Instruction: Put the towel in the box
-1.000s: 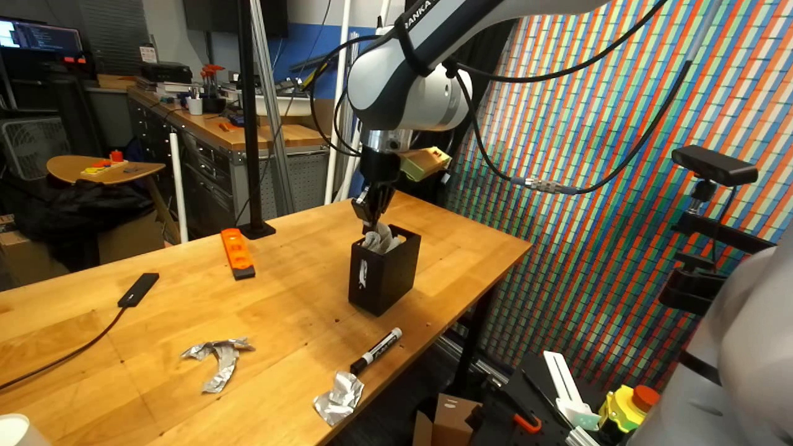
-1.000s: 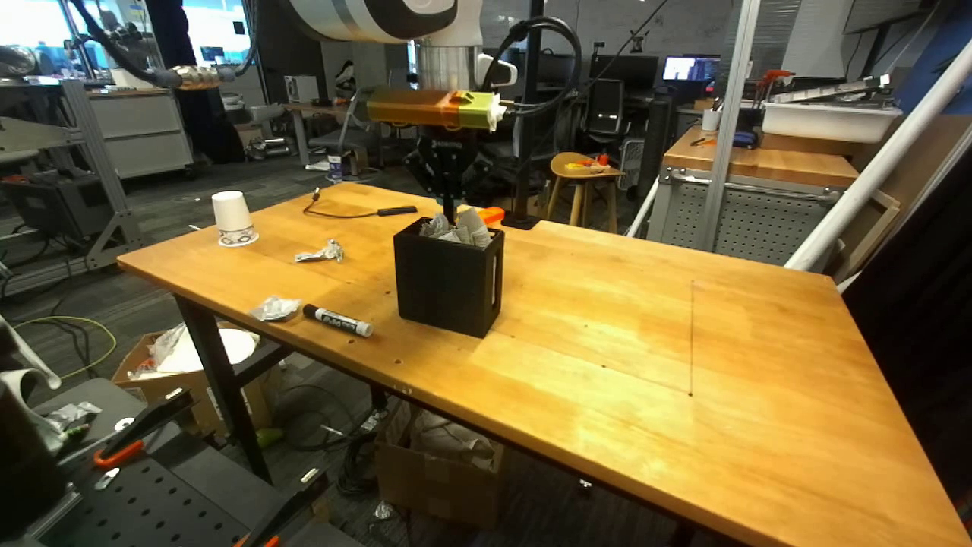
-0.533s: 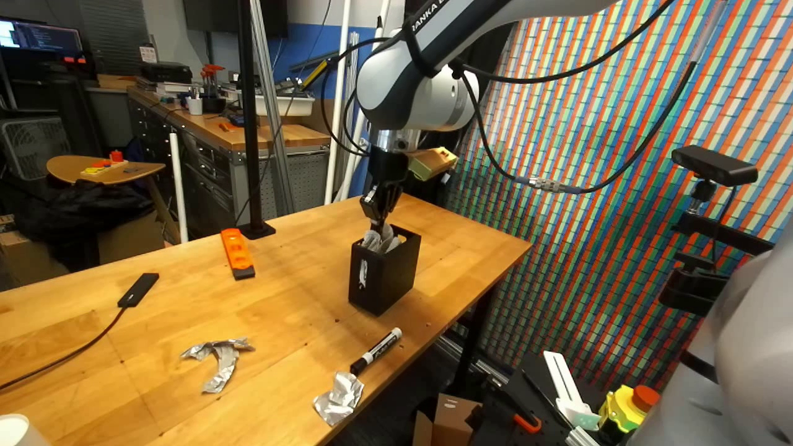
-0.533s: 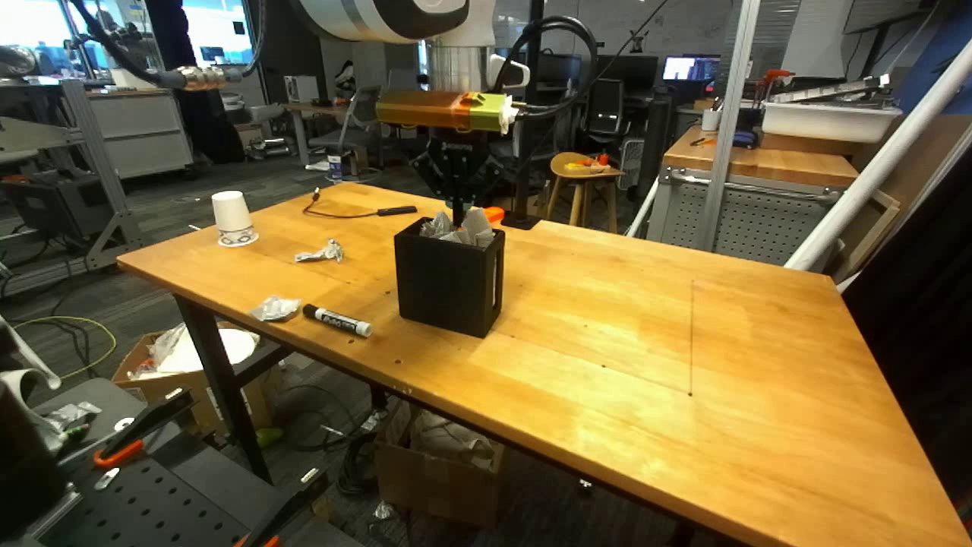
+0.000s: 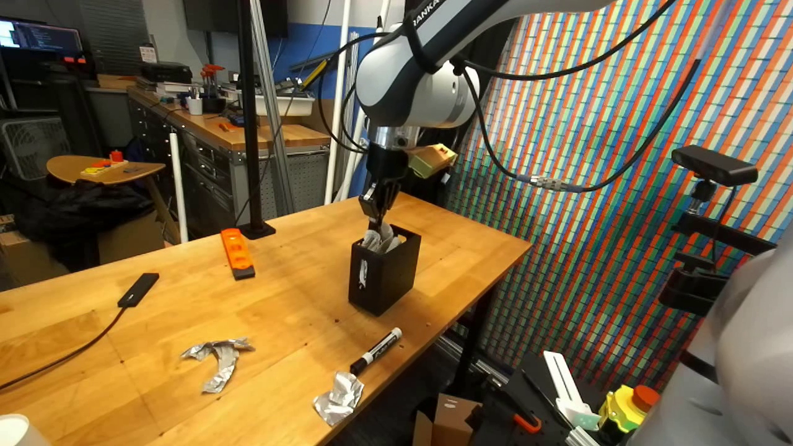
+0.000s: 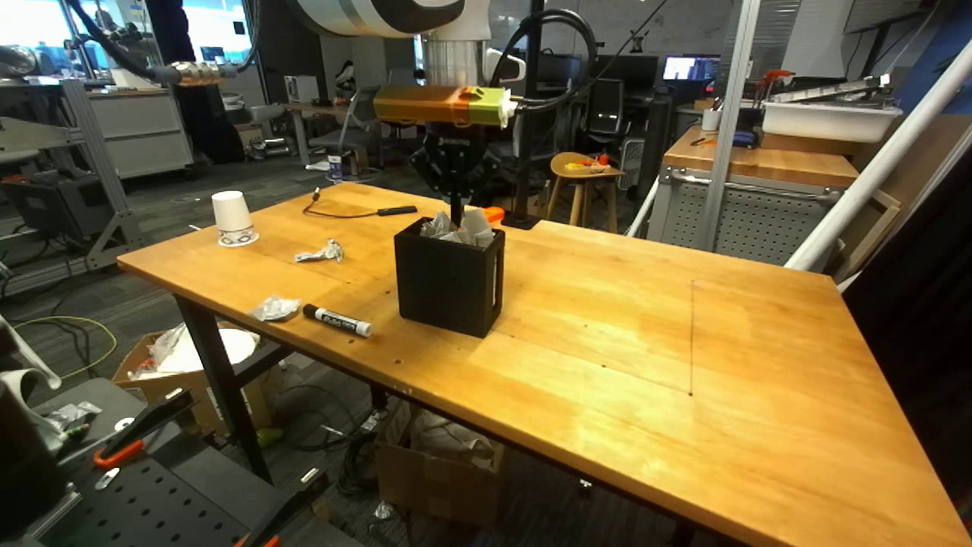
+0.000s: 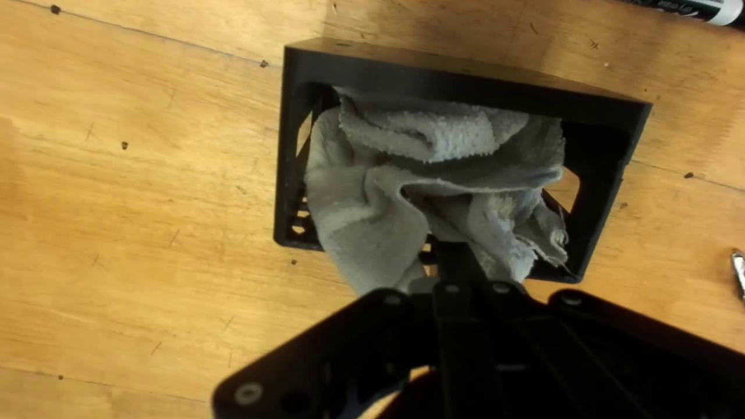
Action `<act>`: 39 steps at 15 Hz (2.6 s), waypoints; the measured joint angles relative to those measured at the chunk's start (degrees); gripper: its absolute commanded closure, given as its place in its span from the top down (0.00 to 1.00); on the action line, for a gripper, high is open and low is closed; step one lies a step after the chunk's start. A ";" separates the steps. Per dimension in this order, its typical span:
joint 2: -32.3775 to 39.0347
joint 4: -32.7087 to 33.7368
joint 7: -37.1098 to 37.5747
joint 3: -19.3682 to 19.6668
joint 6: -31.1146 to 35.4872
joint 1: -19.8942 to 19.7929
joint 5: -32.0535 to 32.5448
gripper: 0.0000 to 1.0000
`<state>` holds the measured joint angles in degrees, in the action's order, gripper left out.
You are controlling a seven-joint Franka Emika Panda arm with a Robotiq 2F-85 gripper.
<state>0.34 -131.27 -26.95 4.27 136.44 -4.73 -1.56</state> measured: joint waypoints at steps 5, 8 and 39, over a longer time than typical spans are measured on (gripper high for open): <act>-1.06 0.76 -2.49 -0.47 0.14 0.64 0.05 0.00; -0.99 1.79 -4.41 -0.43 0.43 0.64 0.06 0.00; -2.91 -4.65 -3.23 0.64 1.43 -2.63 7.94 0.00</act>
<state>-2.57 -135.91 -30.17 4.92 137.87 -7.36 6.38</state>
